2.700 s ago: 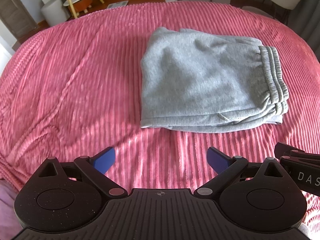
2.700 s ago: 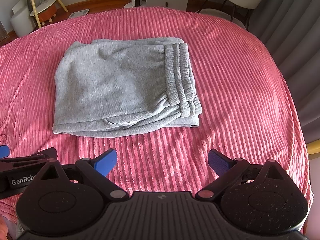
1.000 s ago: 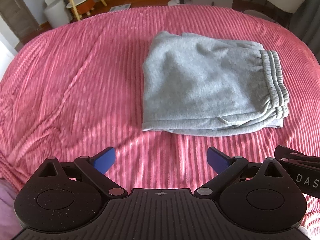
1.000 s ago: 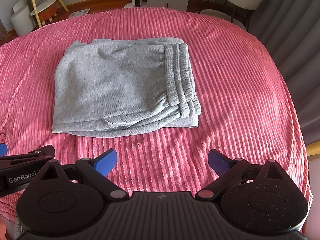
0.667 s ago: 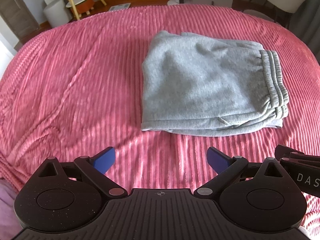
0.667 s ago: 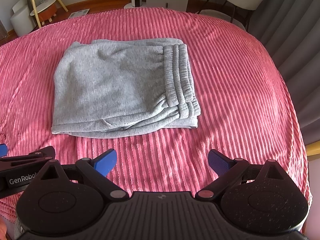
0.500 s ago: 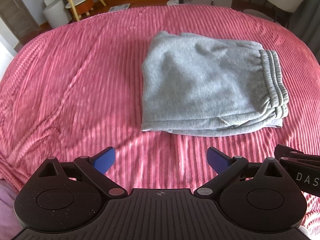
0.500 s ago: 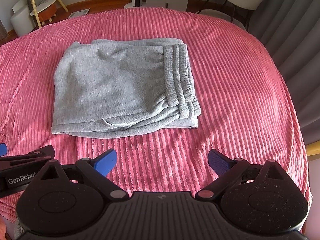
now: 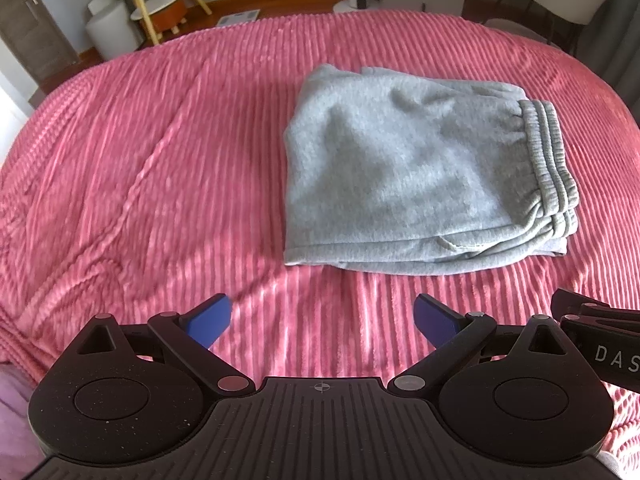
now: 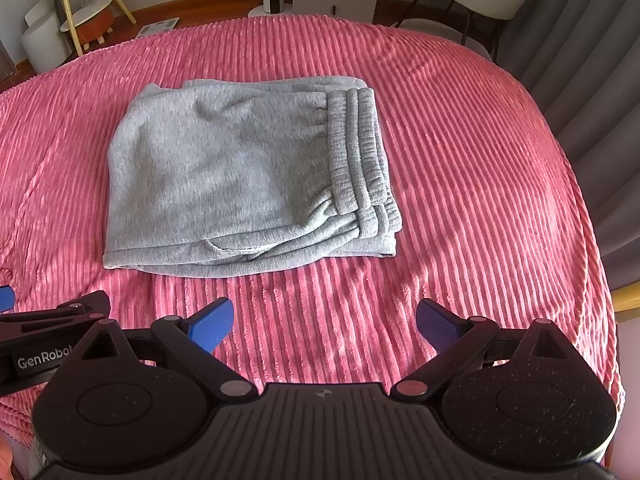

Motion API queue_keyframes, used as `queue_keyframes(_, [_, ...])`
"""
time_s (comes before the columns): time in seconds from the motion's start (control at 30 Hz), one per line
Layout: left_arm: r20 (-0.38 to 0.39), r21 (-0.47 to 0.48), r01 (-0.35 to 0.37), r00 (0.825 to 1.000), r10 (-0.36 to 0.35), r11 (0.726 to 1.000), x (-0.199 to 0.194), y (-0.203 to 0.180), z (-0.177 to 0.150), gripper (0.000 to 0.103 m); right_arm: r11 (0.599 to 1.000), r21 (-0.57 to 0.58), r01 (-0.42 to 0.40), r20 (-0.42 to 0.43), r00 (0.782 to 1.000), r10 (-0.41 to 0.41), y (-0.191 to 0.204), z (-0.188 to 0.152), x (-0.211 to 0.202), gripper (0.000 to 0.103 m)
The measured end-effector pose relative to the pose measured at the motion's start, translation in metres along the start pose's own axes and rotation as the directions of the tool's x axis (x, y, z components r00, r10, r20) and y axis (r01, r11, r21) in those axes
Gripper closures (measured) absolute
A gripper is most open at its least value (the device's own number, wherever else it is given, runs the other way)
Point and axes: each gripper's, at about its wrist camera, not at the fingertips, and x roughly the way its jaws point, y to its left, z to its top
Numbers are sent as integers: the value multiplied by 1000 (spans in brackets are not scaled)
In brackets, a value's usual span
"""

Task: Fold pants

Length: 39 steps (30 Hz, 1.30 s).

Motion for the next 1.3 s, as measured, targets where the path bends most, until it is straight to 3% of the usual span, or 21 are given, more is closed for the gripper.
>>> queue_keyframes(1.3, [7,8,17,1000,-17,1000,2,3,-1,2,1000,3,-10,2,1000,10,0,-3,2,5])
